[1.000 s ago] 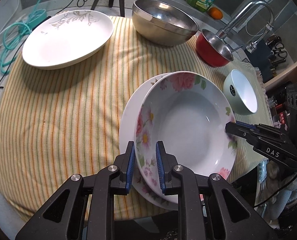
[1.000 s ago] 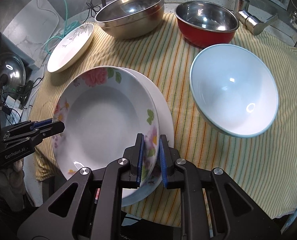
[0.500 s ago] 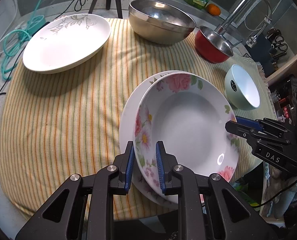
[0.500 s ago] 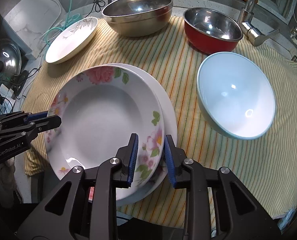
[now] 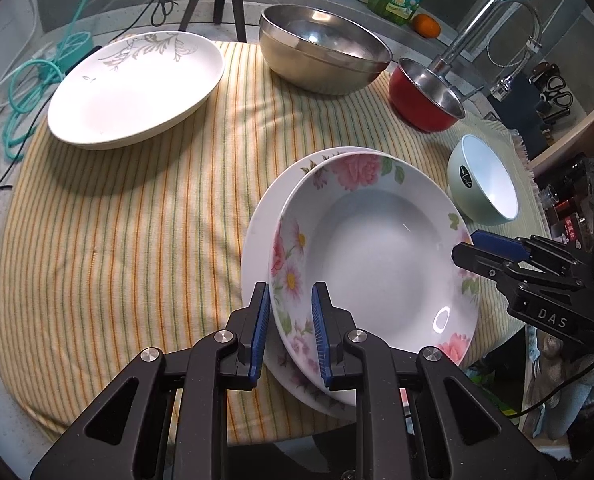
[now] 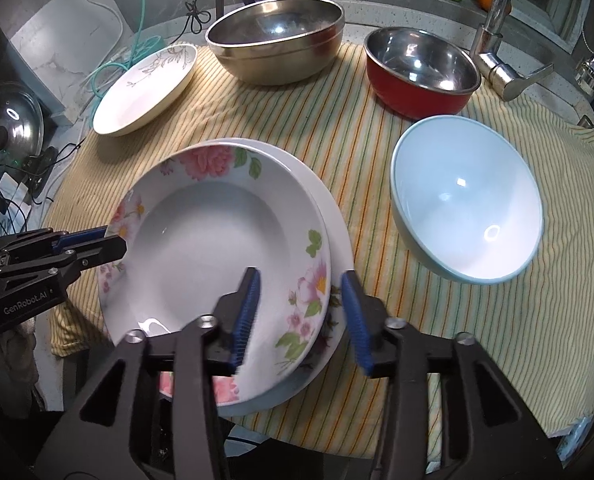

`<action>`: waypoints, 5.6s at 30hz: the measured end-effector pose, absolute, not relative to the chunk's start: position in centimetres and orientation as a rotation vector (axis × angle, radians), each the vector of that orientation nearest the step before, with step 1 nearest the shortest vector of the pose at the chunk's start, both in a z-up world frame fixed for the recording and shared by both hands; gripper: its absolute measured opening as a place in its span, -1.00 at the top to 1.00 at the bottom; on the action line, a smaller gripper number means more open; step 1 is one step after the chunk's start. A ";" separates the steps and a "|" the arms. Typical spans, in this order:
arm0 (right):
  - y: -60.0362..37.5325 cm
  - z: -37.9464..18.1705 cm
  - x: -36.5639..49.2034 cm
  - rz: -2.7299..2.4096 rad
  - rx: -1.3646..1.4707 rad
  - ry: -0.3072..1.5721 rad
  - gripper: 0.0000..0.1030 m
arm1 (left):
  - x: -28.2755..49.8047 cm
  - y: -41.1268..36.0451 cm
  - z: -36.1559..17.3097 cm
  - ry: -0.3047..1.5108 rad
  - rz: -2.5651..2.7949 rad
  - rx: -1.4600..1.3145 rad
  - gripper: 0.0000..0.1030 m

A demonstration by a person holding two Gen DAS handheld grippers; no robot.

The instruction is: Organize plates and bowls

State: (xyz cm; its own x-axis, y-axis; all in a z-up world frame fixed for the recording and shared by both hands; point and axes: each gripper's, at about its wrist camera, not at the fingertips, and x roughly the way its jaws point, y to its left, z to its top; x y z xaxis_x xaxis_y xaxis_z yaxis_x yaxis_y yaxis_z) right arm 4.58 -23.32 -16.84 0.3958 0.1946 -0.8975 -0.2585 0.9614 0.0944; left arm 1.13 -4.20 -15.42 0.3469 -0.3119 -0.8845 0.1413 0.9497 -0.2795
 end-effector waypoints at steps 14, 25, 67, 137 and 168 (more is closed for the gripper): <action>-22.3 -13.7 4.7 0.318 0.035 1.031 -0.31 | 1.3 -1.2 -13.2 1.101 -0.288 -0.220 0.58; -16.8 -11.2 6.7 0.409 0.090 0.930 -0.47 | 4.3 4.9 -12.0 1.040 -0.224 -0.246 0.58; -7.8 -18.6 21.6 0.339 0.217 1.169 0.36 | 19.7 16.0 -17.4 1.096 -0.187 -0.317 0.59; -21.6 -13.5 9.7 0.387 0.220 1.135 0.81 | 8.1 2.7 -11.8 1.052 -0.376 -0.341 0.74; -26.8 -16.6 5.4 0.351 0.245 1.213 0.81 | 3.5 -3.4 -14.1 1.161 -0.392 -0.319 0.74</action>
